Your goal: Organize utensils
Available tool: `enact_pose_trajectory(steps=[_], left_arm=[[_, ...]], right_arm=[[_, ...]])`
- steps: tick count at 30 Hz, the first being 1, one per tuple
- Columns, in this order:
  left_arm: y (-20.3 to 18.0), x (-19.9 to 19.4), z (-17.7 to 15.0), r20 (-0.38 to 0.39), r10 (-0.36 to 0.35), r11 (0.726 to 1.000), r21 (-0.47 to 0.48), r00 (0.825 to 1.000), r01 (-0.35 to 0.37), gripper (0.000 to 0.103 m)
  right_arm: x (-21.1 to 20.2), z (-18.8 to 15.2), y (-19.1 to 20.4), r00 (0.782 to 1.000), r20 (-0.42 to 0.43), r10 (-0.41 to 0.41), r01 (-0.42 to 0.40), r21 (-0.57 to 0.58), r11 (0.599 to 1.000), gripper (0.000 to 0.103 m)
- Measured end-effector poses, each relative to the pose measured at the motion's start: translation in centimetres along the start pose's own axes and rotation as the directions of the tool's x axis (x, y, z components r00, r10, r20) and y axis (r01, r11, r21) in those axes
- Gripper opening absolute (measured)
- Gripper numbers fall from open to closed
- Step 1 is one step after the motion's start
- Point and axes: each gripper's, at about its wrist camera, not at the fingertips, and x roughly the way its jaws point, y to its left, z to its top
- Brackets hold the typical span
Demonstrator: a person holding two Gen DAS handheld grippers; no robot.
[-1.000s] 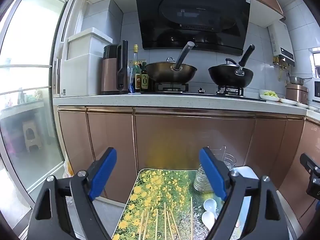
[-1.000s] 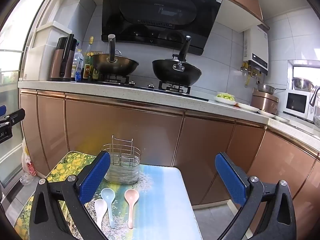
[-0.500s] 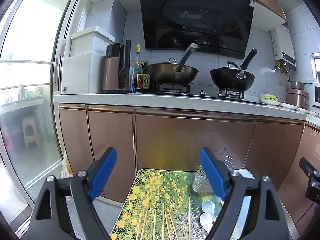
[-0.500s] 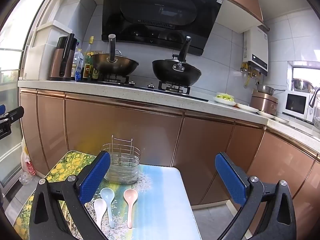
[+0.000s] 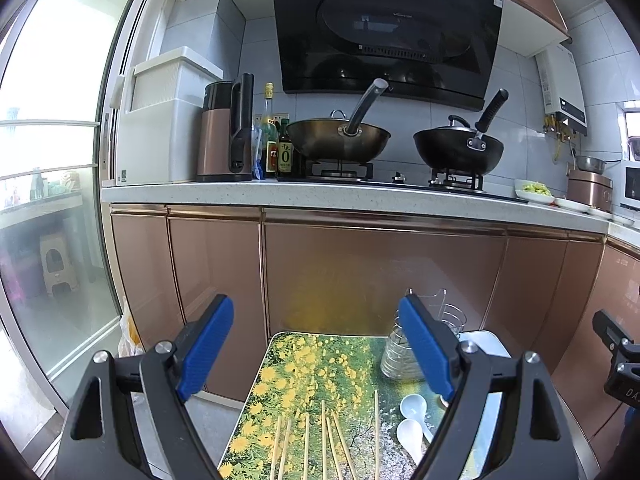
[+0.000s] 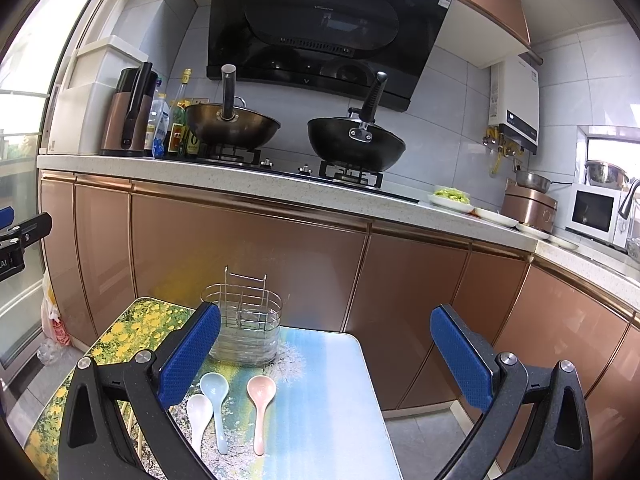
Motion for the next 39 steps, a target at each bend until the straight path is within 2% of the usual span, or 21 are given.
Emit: enact_pose_trajectory(steps=[39], left_arm=[[-0.37,0.62,-0.44,-0.010,-0.009,1.000,0.022,1.000,0.010,0.084]], right_arm=[[0.55,-0.12,0.46,1.000,-0.006,-0.004,0.004,-0.013,1.000,0.103]])
